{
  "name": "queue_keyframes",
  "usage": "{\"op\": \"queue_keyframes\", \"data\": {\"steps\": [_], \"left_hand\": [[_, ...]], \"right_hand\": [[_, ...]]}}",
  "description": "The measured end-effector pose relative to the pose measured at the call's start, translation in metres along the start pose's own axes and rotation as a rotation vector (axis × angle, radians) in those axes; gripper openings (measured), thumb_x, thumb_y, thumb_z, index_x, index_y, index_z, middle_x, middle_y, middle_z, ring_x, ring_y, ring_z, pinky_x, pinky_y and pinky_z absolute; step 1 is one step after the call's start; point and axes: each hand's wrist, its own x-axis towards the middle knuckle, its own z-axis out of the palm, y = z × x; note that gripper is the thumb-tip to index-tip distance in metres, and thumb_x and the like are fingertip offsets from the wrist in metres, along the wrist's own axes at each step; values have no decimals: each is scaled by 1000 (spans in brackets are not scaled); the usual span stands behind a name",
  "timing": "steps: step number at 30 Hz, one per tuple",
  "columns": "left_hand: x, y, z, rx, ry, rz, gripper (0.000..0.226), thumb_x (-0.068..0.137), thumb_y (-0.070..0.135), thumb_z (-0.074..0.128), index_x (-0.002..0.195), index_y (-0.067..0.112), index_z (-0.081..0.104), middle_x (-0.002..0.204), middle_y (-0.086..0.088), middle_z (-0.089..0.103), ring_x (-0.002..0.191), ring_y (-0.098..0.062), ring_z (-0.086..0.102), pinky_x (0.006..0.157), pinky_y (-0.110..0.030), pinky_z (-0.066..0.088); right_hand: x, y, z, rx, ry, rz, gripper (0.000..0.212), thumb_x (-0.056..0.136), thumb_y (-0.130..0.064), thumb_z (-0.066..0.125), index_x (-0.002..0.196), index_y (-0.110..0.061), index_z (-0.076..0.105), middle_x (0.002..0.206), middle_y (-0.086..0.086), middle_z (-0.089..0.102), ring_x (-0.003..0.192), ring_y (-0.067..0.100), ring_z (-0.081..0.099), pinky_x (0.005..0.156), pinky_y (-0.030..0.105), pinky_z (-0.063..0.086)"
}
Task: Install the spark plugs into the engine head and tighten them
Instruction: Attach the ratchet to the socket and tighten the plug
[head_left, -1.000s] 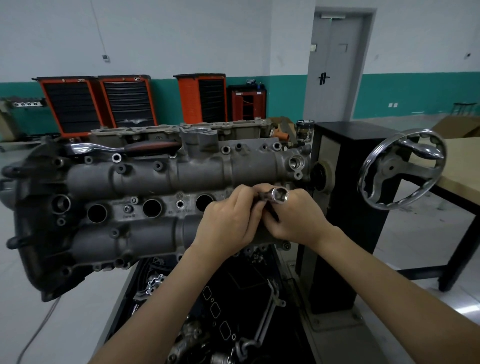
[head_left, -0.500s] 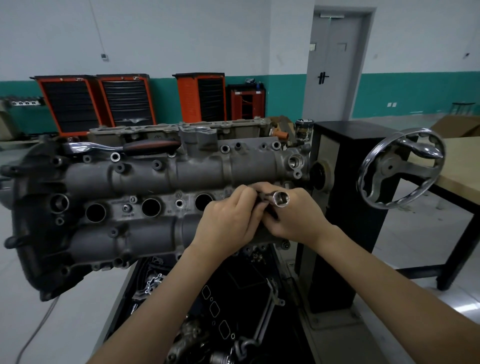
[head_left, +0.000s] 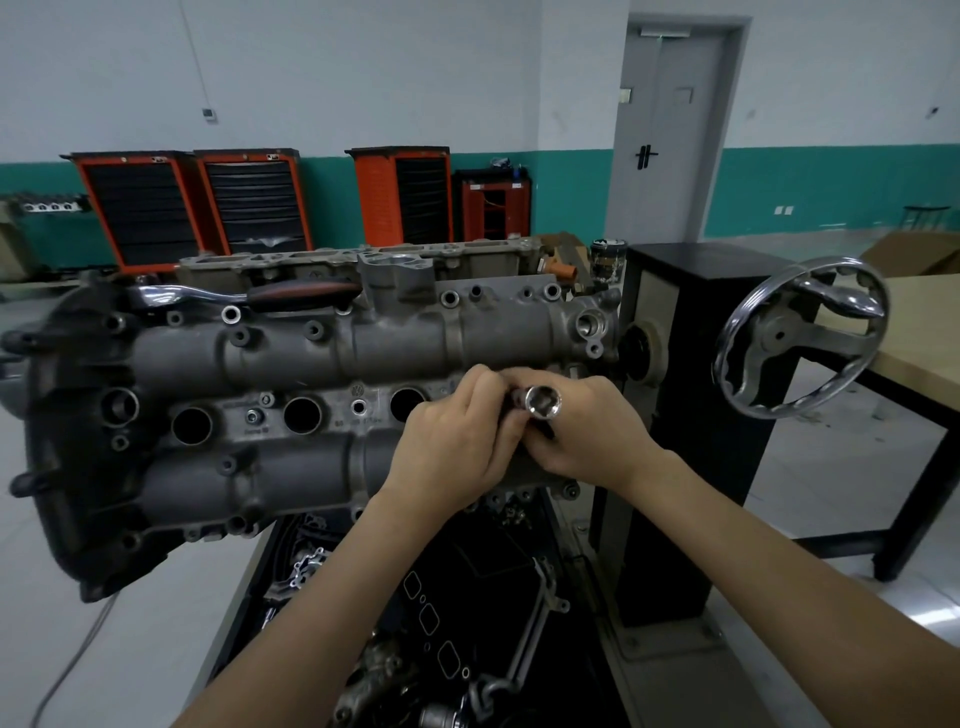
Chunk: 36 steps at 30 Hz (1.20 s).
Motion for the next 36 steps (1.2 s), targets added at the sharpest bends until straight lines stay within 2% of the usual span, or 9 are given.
{"op": "queue_keyframes", "data": {"steps": [3,7,13,16,23,29,32,34,36], "left_hand": [[0,0,-2,-13,-6,7,48,97,35,32,72,-1,54,65,-7,51,40,-20,44,36,-20,27],[2,0,0,70,19,51,32,82,30,51,60,6,50,54,-5,48,38,-18,40,42,-18,20],[0,-2,1,32,-9,14,27,86,23,46,71,2,52,64,-9,53,38,-23,45,33,-23,31],[0,0,0,23,-53,-9,36,89,25,41,74,-3,58,70,-11,54,39,-22,46,33,-23,31],[2,2,-3,35,-21,35,31,81,28,47,61,4,51,54,-4,49,38,-19,41,42,-17,21],[0,-1,0,38,-13,44,32,86,24,48,63,3,53,54,-6,51,38,-22,45,39,-20,26],[1,0,-1,13,-19,3,50,98,32,31,73,-2,58,65,-9,56,42,-23,49,34,-25,34],[1,1,-1,16,-25,16,52,99,35,27,73,0,55,66,-8,53,41,-22,46,36,-23,30],[1,0,-1,30,-16,26,38,92,32,42,69,4,51,60,-6,49,39,-21,44,39,-19,25]], "right_hand": [[0,1,-2,13,14,-6,29,81,-16,44,91,4,63,74,11,66,57,29,62,42,37,46],[1,-3,-3,31,63,11,11,73,-3,62,71,5,54,58,12,54,44,28,51,35,36,41],[0,-3,-2,13,49,42,31,72,-15,70,97,2,60,73,7,67,53,24,62,39,31,46],[-1,-1,0,0,-2,-1,36,78,-19,57,110,-2,61,88,6,69,65,24,65,45,35,47],[0,-2,-3,48,62,17,10,74,-4,62,73,5,58,59,13,55,47,30,53,37,38,43],[-1,-3,-2,14,47,34,27,74,-15,66,94,3,61,74,9,66,54,25,62,40,32,46],[-2,0,0,17,10,2,30,80,-19,49,99,-1,63,88,7,68,63,24,63,45,36,47],[-2,2,1,13,34,8,27,79,-16,46,90,2,62,77,9,66,56,27,60,41,37,45],[-1,1,1,-2,83,14,13,78,-9,53,75,3,57,61,9,58,46,29,53,34,35,41]]}}
